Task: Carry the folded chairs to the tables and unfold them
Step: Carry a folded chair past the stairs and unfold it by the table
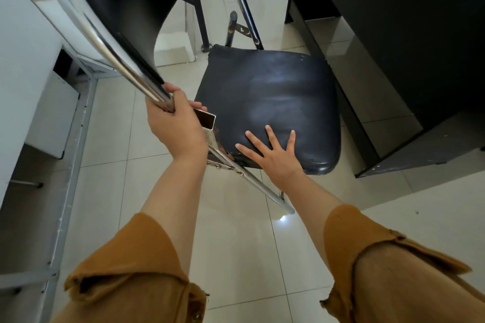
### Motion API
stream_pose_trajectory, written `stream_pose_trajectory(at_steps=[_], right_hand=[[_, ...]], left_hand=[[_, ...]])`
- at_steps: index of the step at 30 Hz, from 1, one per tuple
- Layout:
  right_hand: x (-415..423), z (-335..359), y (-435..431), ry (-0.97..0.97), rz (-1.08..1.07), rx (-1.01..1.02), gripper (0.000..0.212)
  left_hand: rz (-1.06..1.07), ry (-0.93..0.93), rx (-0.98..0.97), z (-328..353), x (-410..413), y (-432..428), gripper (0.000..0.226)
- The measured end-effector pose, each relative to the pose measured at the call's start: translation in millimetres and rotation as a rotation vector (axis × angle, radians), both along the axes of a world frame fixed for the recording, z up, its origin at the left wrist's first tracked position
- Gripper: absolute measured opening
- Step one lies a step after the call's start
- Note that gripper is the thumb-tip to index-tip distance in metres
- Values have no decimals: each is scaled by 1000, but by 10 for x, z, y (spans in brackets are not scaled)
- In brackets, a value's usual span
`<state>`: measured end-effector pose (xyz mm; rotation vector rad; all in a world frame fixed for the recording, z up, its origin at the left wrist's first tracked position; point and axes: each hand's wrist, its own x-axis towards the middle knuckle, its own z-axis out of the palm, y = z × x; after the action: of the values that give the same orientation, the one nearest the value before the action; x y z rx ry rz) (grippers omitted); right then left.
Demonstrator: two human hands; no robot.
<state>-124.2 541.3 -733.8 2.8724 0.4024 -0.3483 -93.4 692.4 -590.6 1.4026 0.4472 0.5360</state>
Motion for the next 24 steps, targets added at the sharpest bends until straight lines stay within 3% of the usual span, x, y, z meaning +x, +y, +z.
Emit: stream_pose_trajectory(at_steps=[10, 24], right_hand=[[-18, -251, 154, -7, 23, 37, 118], [29, -295, 54, 5, 66, 160, 126]], left_hand=[[85, 9, -38, -229, -29, 295, 22], [15, 58, -10, -231, -50, 346, 14]])
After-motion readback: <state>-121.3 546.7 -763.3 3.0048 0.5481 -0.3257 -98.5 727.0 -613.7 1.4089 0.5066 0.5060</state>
